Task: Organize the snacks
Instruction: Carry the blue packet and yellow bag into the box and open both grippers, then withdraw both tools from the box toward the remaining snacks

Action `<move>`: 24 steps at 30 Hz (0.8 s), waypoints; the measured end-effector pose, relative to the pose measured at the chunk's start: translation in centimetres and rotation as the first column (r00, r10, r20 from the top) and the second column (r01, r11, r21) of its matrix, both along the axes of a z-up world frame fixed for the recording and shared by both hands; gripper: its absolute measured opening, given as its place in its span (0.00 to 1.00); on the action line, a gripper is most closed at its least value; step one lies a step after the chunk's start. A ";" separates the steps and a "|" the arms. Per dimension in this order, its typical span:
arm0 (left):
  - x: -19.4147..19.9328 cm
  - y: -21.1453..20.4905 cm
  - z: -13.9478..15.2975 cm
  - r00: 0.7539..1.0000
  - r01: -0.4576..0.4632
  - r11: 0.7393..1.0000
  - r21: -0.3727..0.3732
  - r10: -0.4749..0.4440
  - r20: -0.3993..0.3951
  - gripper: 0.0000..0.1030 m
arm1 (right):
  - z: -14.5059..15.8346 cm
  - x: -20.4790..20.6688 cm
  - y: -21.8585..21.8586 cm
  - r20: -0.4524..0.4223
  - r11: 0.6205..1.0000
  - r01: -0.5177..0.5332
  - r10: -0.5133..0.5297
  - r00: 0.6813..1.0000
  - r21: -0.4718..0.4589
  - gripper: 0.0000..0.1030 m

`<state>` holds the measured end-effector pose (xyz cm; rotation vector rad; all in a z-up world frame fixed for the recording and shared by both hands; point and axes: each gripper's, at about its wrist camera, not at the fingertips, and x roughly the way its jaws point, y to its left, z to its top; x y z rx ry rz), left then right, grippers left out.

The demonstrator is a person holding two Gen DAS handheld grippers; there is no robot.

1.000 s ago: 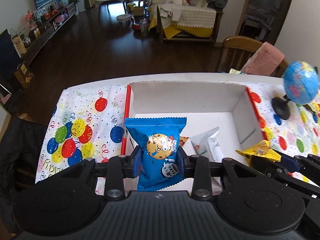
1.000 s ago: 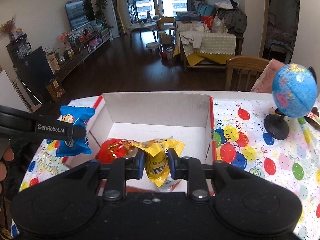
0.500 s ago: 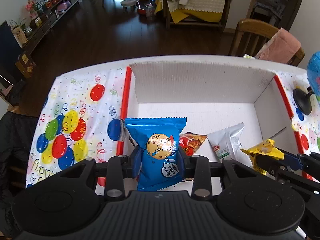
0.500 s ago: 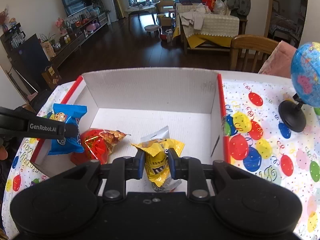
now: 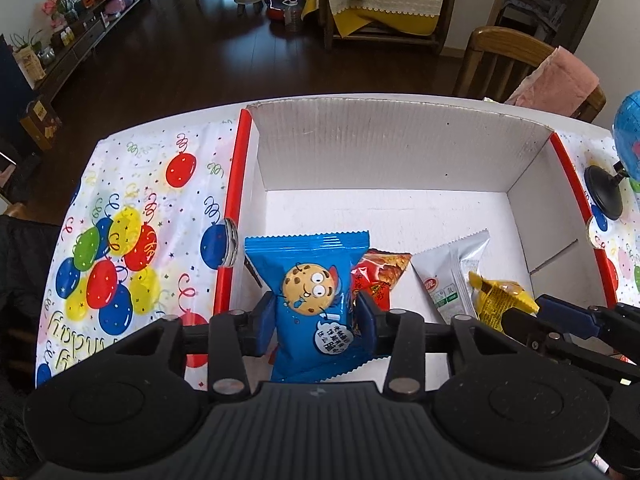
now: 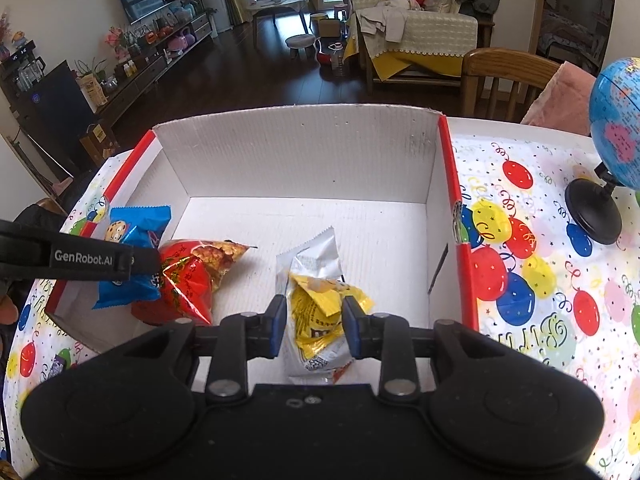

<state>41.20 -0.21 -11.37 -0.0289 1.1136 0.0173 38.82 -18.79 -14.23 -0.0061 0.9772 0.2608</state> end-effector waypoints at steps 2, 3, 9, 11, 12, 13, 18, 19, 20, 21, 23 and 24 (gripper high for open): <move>-0.3 0.1 0.2 1.000 0.005 1.000 -0.016 -0.005 0.006 0.44 | 0.2 -0.2 -0.1 0.002 1.000 0.002 -0.002 1.000 0.004 0.31; -0.5 0.1 0.4 1.000 0.005 1.000 -0.020 -0.004 0.008 0.47 | 0.3 -0.3 -0.2 0.002 1.000 0.003 -0.003 1.000 0.007 0.31; -1.5 0.3 1.7 0.999 0.013 0.999 -0.040 -0.012 0.032 0.55 | 1.5 -1.5 -0.2 0.018 1.000 -0.007 0.007 1.000 0.020 0.39; -2.1 0.3 2.2 0.999 0.017 0.999 -0.044 -0.015 0.039 0.55 | 2.1 -2.1 -0.2 0.027 1.000 -0.006 0.006 1.000 0.022 0.43; -2.4 0.3 2.4 0.999 0.020 0.999 -0.045 -0.018 0.043 0.55 | 2.4 -2.3 -0.2 0.033 1.000 -0.007 0.006 0.999 0.024 0.45; -2.7 0.2 2.7 0.999 0.022 0.999 -0.045 -0.020 0.046 0.55 | 2.7 -2.6 -0.2 0.038 1.000 -0.007 0.006 0.999 0.026 0.46; -4.5 0.5 4.1 0.998 0.029 0.998 -0.049 -0.026 0.063 0.55 | 4.3 -4.2 -0.3 0.069 0.999 -0.005 0.003 0.998 0.034 0.50; -4.8 0.7 4.4 0.997 0.030 0.998 -0.054 -0.026 0.068 0.55 | 4.6 -4.6 -0.3 0.075 0.999 -0.006 0.003 0.997 0.038 0.51; -5.3 0.8 4.7 0.997 0.031 0.998 -0.057 -0.027 0.073 0.55 | 4.9 -5.0 -0.3 0.080 0.999 -0.007 0.003 0.997 0.041 0.51; -5.7 0.9 5.1 0.997 0.031 0.998 -0.058 -0.027 0.079 0.55 | 5.2 -5.4 -0.3 0.085 0.999 -0.008 0.004 0.996 0.044 0.52; -6.7 1.2 5.7 0.995 0.031 0.998 -0.062 -0.026 0.091 0.58 | 5.8 -6.2 -0.2 0.097 0.999 -0.009 0.004 0.995 0.050 0.58; -7.2 1.3 6.1 0.995 0.033 0.997 -0.066 -0.026 0.099 0.61 | 6.1 -6.7 -0.1 0.105 0.999 -0.011 0.005 0.994 0.054 0.61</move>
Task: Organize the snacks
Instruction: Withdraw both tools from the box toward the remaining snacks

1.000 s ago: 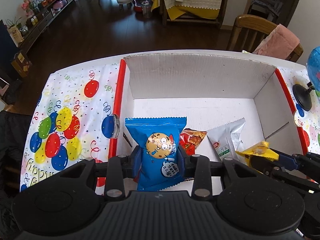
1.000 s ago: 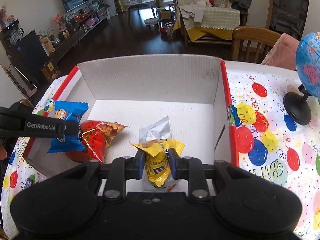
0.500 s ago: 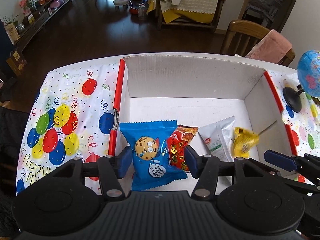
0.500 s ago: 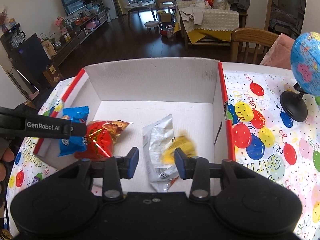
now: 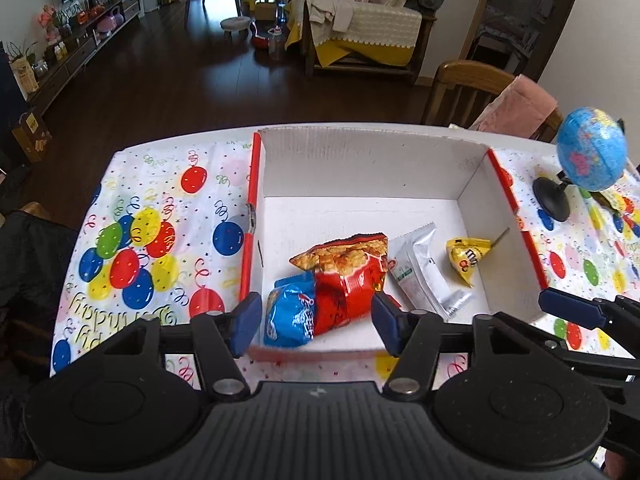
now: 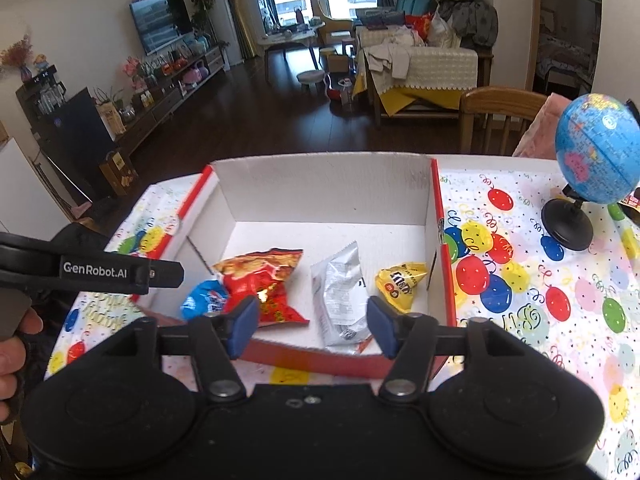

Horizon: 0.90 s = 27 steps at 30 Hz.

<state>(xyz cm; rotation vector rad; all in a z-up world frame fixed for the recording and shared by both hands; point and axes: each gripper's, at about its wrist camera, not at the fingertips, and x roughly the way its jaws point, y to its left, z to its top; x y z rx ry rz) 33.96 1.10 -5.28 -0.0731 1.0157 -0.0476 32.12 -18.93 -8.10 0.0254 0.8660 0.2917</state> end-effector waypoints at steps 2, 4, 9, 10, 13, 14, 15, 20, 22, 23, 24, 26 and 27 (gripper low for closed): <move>-1.1 0.3 0.7 1.000 -0.001 1.000 -0.003 0.001 0.016 0.64 | 0.6 -1.0 0.3 0.014 1.000 -0.003 0.003 1.000 0.005 0.63; -2.0 0.6 1.3 1.000 -0.002 1.000 -0.008 0.002 0.024 0.64 | 1.1 -2.0 0.6 0.021 1.000 -0.007 0.007 1.000 0.011 0.63; -4.7 1.5 2.6 0.999 0.003 1.000 -0.016 -0.002 0.043 0.64 | 2.5 -4.4 1.5 0.050 1.000 -0.012 0.011 0.999 0.021 0.78; -5.2 1.6 2.9 0.999 0.004 1.000 -0.016 -0.004 0.048 0.64 | 2.8 -4.9 1.7 0.055 1.000 -0.011 0.010 0.998 0.022 0.79; -7.0 2.1 3.7 0.998 0.007 1.000 -0.018 -0.006 0.065 0.64 | 3.3 -6.4 2.1 0.068 1.000 -0.011 0.009 0.998 0.029 0.83; -7.6 2.3 3.9 0.997 0.011 1.000 -0.022 -0.009 0.070 0.64 | 3.5 -6.9 2.3 0.071 0.999 -0.010 0.008 0.997 0.031 0.86; -8.1 2.5 4.2 0.997 0.012 1.000 -0.025 -0.011 0.074 0.64 | 3.7 -7.4 2.4 0.075 0.999 -0.008 0.006 0.997 0.033 0.88; -10.9 3.4 5.3 0.995 0.020 0.999 -0.035 -0.016 0.098 0.69 | 4.5 -9.7 3.2 0.094 0.999 -0.003 -0.001 0.996 0.041 0.95; -12.0 3.8 5.6 0.995 0.023 0.999 -0.035 -0.020 0.102 0.69 | 4.7 -10.8 3.6 0.102 0.999 -0.008 0.004 0.995 0.044 0.96; -12.4 4.0 5.7 0.995 0.023 0.999 -0.038 -0.019 0.101 0.69 | 4.8 -11.3 3.8 0.103 0.999 -0.012 0.007 0.995 0.044 0.96; -12.8 4.3 5.7 0.995 0.023 0.999 -0.041 -0.019 0.099 0.70 | 4.9 -11.7 4.0 0.104 0.999 -0.016 0.011 0.994 0.044 0.96; -13.8 4.7 5.7 0.995 0.022 0.999 -0.044 -0.018 0.102 0.73 | 5.0 -12.5 4.3 0.107 0.999 -0.021 0.016 0.994 0.047 0.96; -14.3 4.9 5.7 0.994 0.022 0.999 -0.045 -0.017 0.105 0.74 | 5.1 -13.0 4.5 0.106 0.998 -0.023 0.018 0.994 0.051 0.97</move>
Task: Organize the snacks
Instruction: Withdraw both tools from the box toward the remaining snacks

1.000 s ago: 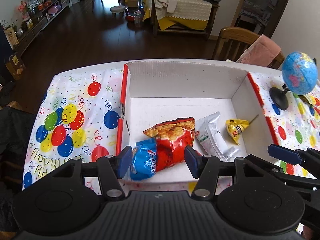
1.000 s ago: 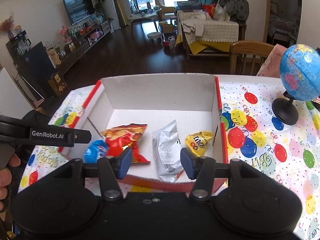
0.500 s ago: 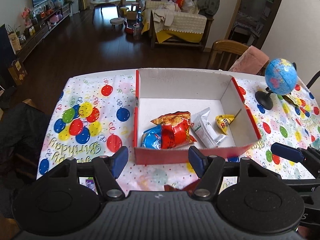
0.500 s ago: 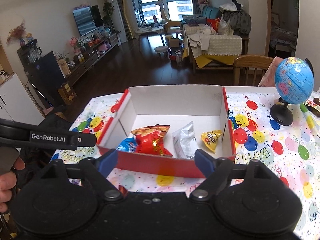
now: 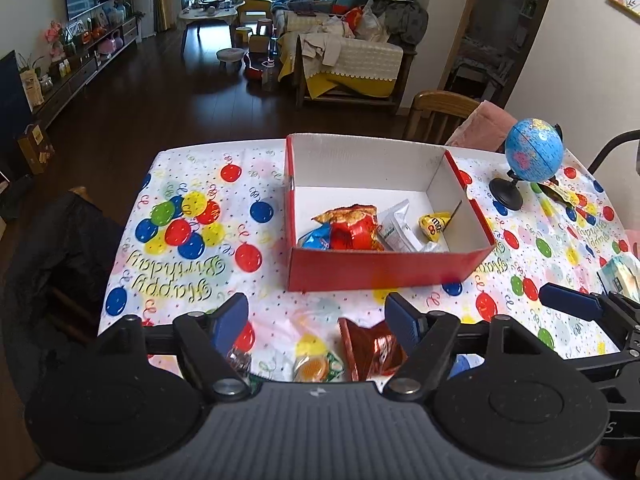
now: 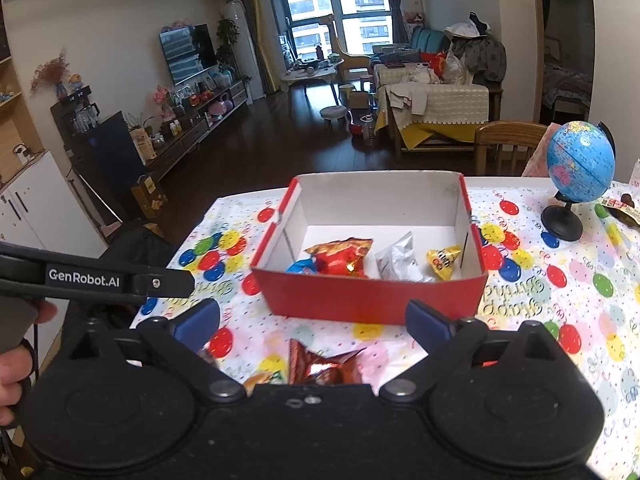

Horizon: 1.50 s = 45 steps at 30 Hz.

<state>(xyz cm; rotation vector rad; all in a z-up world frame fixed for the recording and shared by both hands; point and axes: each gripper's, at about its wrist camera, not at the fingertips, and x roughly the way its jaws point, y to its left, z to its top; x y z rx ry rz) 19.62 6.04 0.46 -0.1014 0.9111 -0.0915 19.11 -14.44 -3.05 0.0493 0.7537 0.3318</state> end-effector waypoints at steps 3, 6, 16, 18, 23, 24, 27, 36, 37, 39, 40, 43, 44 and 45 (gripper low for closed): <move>-1.2 0.8 -0.2 1.000 -0.009 1.000 -0.009 0.009 0.000 0.76 | -0.2 -1.2 0.6 0.000 1.000 -0.009 0.009 1.000 -0.001 0.97; -2.4 1.8 -0.5 1.000 -0.017 0.999 -0.031 0.017 -0.004 0.77 | -0.5 -2.3 1.1 -0.005 1.000 -0.017 0.017 1.000 -0.007 0.97; -5.8 4.2 -3.3 0.998 -0.042 0.997 -0.061 0.039 -0.044 0.85 | -3.0 -5.3 2.4 -0.058 1.000 -0.020 0.019 0.998 -0.009 0.96; -6.4 4.5 -4.2 0.997 -0.047 0.997 -0.064 0.044 -0.056 0.86 | -3.7 -6.0 2.7 -0.070 1.000 -0.018 0.017 0.997 -0.007 0.96; -7.6 5.3 -6.5 0.992 -0.071 0.995 -0.070 0.064 -0.105 0.86 | -5.1 -7.1 2.9 -0.096 1.000 -0.006 0.005 0.995 -0.018 0.96; -7.8 5.3 -6.9 0.991 -0.075 0.995 -0.072 0.066 -0.114 0.86 | -5.3 -7.2 3.0 -0.098 1.000 -0.003 0.001 0.995 -0.023 0.96; -8.1 5.3 -8.1 0.988 -0.075 0.995 -0.062 0.065 -0.138 0.86 | -6.0 -7.3 2.9 -0.104 0.999 0.004 -0.008 0.995 -0.035 0.96; -6.7 4.1 -11.9 0.975 -0.076 0.997 0.023 0.079 -0.207 0.86 | -8.8 -6.4 3.4 -0.090 0.996 0.010 -0.018 0.996 -0.086 0.95; -6.3 4.2 -12.4 0.972 -0.086 0.996 0.027 0.090 -0.219 0.86 | -9.1 -6.0 3.4 -0.087 0.996 0.005 -0.013 0.996 -0.091 0.95; -5.7 4.4 -13.3 0.965 -0.108 0.994 0.025 0.111 -0.239 0.86 | -9.6 -5.3 3.3 -0.091 0.995 -0.006 -0.003 0.996 -0.098 0.95; -5.4 4.4 -13.7 0.962 -0.115 0.993 0.029 0.118 -0.245 0.86 | -9.9 -4.9 3.2 -0.094 0.995 -0.010 0.000 0.996 -0.101 0.95; -4.6 4.3 -14.8 0.958 -0.123 0.992 0.042 0.130 -0.256 0.86 | -10.9 -3.7 3.0 -0.100 0.992 -0.017 0.005 0.995 -0.122 0.95; -4.4 4.2 -15.1 0.956 -0.130 0.990 0.049 0.138 -0.258 0.86 | -11.3 -3.3 3.0 -0.100 0.992 -0.020 0.007 0.995 -0.127 0.95; -4.2 4.1 -15.4 0.955 -0.133 0.990 0.052 0.142 -0.261 0.86 | -11.6 -3.0 2.9 -0.102 0.991 -0.022 0.008 0.995 -0.131 0.95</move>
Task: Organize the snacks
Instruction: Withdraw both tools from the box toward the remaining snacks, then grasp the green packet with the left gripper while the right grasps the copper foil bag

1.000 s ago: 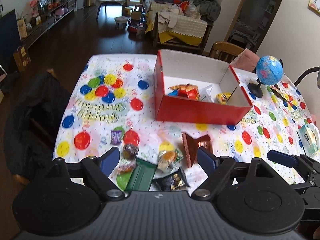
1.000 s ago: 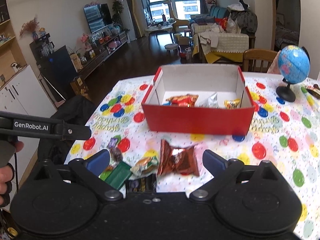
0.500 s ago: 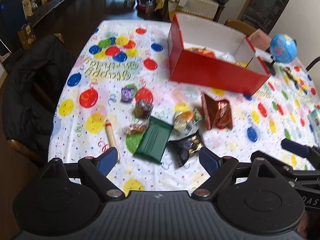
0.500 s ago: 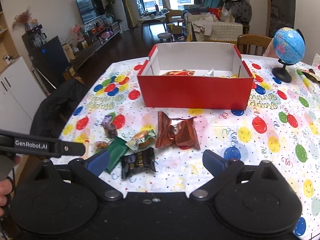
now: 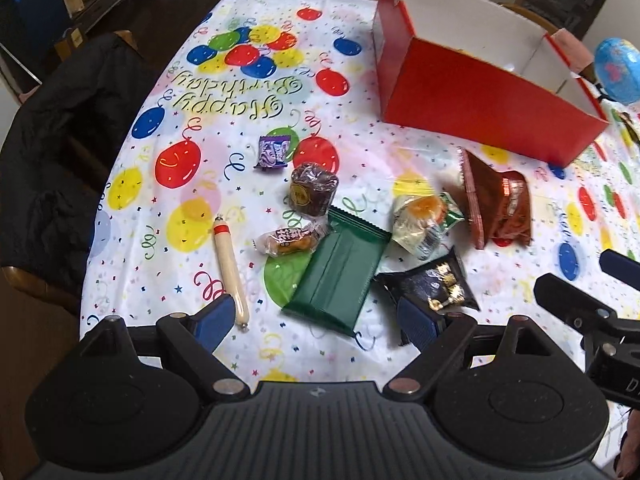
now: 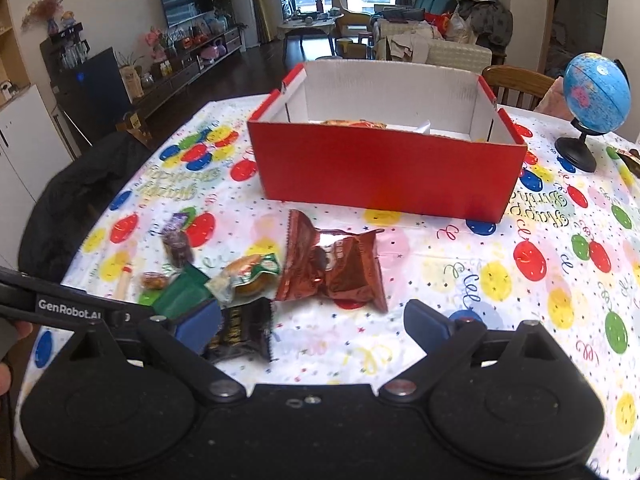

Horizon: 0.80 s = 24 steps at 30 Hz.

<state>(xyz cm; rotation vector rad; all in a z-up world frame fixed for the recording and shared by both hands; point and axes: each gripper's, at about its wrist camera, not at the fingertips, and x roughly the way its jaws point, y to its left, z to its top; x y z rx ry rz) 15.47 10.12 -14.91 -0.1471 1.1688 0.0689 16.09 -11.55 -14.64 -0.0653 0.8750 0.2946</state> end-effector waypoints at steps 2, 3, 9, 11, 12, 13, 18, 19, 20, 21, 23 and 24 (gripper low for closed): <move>0.4 -0.4 -0.7 1.000 0.006 1.000 0.009 -0.006 -0.007 0.86 | -0.5 0.7 -0.3 -0.003 1.000 0.001 -0.001 1.000 -0.002 0.95; 0.5 -0.7 -1.0 1.000 0.005 1.000 0.019 -0.005 -0.012 0.86 | -0.6 1.0 -0.5 -0.002 1.000 0.005 -0.005 1.000 0.001 0.95; 1.7 -1.3 -2.4 1.000 -0.005 1.000 0.012 0.005 -0.027 0.86 | -1.6 3.2 -0.4 -0.007 1.000 -0.009 0.009 1.000 0.000 0.95; 2.1 -1.3 -2.7 0.999 -0.010 1.000 0.019 0.010 -0.031 0.86 | -1.9 4.0 -0.3 -0.010 1.000 -0.011 0.011 1.000 -0.003 0.95; 2.2 -1.2 -2.9 0.999 -0.014 1.000 0.023 0.015 -0.032 0.86 | -2.1 4.3 -0.3 -0.011 1.000 -0.012 0.012 1.000 -0.007 0.95; 2.4 -1.0 -3.1 0.999 -0.021 0.999 0.024 0.022 -0.035 0.86 | -2.3 4.7 -0.3 -0.012 1.000 -0.011 0.011 1.000 -0.010 0.95; 2.7 -0.7 -3.9 0.998 -0.048 0.998 0.035 0.049 -0.043 0.86 | -3.2 6.0 -0.4 -0.021 1.000 0.004 -0.004 1.000 -0.024 0.95; 2.7 -0.9 -4.0 0.998 -0.040 0.998 0.041 0.041 -0.038 0.86 | -3.4 6.2 -0.3 -0.025 1.000 0.003 -0.003 1.000 -0.023 0.95; 2.8 -1.1 -4.0 0.999 -0.030 0.998 0.048 0.032 -0.031 0.86 | -3.6 6.4 -0.3 -0.030 1.000 0.001 -0.002 1.000 -0.022 0.94; 2.8 -1.3 -3.9 1.000 -0.017 0.998 0.055 0.018 -0.024 0.86 | -3.8 6.6 -0.3 -0.033 1.000 -0.001 0.001 0.999 -0.023 0.94; 2.9 -1.7 -4.0 1.000 0.006 0.998 0.059 -0.005 -0.018 0.86 | -4.0 6.8 -0.2 -0.036 1.000 -0.011 0.010 0.999 -0.024 0.94; 3.0 -1.7 -4.1 1.000 0.013 0.998 0.054 -0.012 -0.017 0.86 | -4.0 6.9 -0.1 -0.038 1.000 -0.016 0.015 0.999 -0.022 0.94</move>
